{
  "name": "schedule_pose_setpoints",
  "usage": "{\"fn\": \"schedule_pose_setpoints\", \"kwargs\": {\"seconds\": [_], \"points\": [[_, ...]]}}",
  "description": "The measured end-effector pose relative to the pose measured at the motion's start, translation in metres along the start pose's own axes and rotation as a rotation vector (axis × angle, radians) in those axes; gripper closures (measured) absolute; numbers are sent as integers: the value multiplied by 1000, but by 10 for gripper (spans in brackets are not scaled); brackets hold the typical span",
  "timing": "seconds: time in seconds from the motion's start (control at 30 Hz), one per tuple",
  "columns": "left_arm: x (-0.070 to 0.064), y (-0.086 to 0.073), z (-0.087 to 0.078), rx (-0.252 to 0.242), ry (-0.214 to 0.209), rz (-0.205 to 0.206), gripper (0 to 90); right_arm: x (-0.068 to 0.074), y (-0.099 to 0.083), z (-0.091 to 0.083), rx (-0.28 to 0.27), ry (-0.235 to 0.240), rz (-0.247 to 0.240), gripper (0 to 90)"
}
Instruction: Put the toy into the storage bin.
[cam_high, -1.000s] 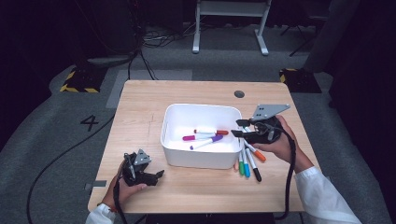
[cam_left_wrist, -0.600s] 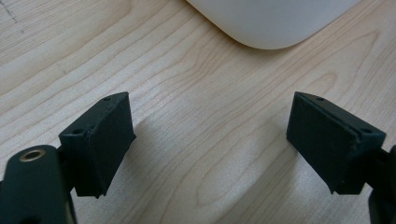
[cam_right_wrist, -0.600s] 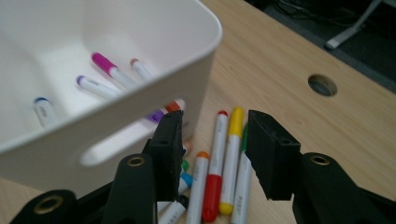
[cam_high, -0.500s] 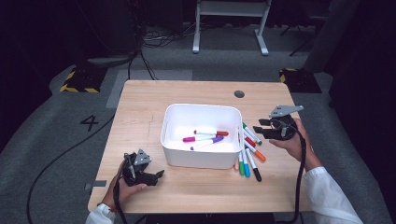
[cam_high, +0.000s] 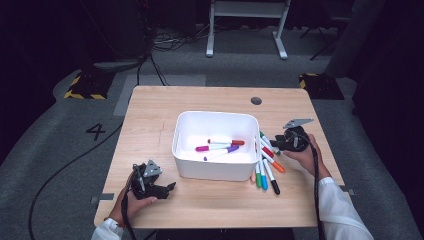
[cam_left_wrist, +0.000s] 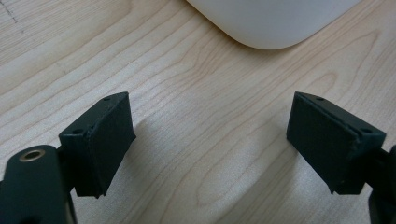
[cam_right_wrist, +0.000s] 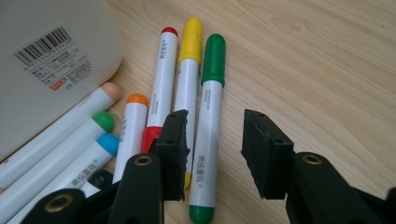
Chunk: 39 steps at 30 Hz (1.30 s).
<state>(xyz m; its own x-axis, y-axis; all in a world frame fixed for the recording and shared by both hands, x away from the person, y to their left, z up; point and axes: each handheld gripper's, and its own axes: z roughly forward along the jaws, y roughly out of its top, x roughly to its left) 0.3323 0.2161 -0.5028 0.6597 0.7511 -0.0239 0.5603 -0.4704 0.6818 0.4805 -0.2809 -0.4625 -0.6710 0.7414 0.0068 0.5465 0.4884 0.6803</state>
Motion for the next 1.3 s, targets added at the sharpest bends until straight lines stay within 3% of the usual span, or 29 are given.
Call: {"fn": "schedule_pose_setpoints", "kwargs": {"seconds": [0.17, 0.33, 0.5, 0.8, 1.0, 1.2, 1.3], "points": [[0, 0, 0, 1, -3, -2, 149, 3, -1, 10, 31, -13, -14, 634], [0, 0, 0, 1, -4, -2, 149, 3, -6, 13, 70, -46, -30, 734], [0, 0, 0, 1, -4, -3, 149, -1, -15, 6, 84, -63, -24, 764], [0, 0, 0, -1, 6, -3, 149, 5, -53, -27, 71, -70, -22, 764], [-1, 0, 0, -1, 6, -6, 149, 14, -72, -42, 79, -79, -50, 744], [0, 0, 0, 0, 2, -3, 149, 15, -62, -35, 58, -80, -43, 628], [0, 0, 0, 1, -1, -5, 149, 13, -55, -26, 56, -82, -40, 616]]}}
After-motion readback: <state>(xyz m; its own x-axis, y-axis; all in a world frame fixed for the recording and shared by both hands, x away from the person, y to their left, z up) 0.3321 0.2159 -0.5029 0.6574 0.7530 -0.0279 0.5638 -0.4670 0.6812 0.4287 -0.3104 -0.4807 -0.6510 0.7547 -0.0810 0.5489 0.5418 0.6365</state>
